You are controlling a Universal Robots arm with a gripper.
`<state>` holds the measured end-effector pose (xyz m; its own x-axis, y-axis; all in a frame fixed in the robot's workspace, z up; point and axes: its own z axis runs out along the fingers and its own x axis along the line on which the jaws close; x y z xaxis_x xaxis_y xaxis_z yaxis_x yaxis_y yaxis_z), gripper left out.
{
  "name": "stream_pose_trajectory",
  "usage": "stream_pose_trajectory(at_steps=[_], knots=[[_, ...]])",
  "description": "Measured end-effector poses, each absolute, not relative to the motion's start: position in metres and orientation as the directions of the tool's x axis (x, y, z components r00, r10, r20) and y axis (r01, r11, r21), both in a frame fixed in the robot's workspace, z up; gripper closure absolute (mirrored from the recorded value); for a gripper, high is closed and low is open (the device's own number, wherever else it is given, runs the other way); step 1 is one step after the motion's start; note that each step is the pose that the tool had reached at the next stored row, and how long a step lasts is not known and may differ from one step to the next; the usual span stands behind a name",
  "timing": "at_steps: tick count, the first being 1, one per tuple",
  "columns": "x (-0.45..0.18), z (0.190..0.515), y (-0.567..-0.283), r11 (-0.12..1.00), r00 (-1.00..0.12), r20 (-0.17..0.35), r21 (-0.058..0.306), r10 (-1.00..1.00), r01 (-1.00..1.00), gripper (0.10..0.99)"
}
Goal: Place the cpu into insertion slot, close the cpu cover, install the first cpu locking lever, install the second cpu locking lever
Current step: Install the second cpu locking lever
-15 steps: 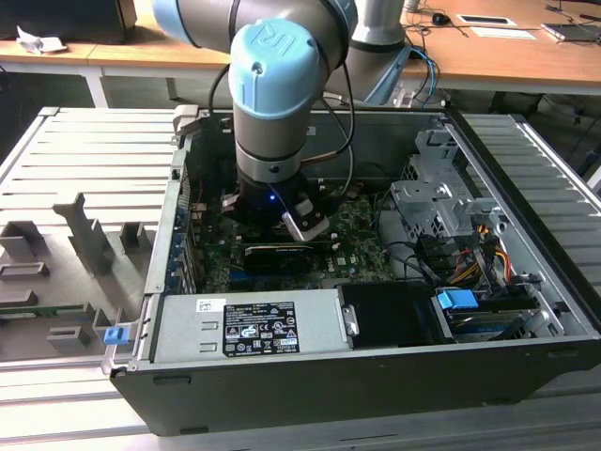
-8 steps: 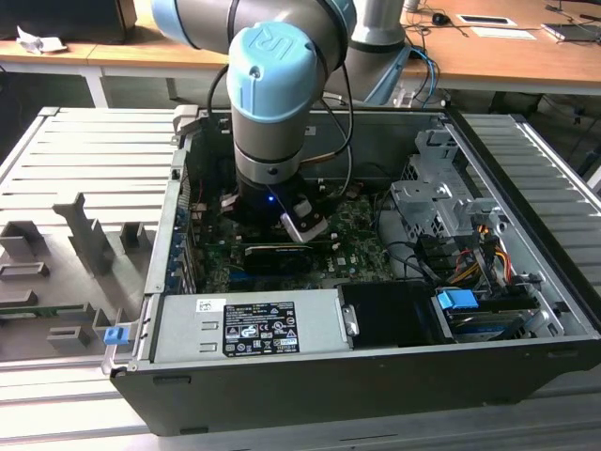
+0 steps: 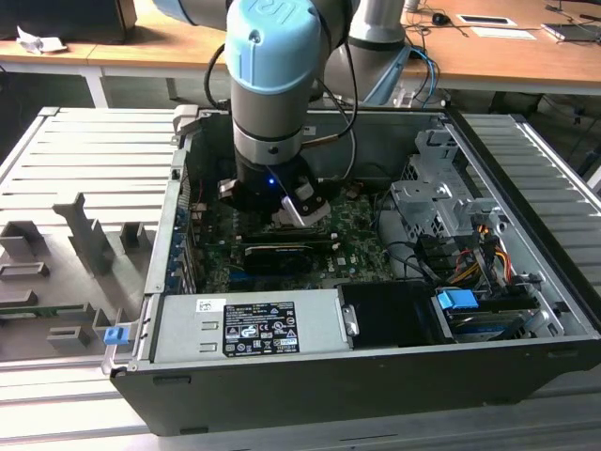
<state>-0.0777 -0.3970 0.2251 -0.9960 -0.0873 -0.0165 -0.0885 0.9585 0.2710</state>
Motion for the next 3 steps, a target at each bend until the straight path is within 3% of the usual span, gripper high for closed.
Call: stream_pose_trajectory(at_steps=[3], knots=[[-0.0778,0.2253,-0.397,0.959,-0.996,-0.016,0.271,-0.087,-0.088,0.98]])
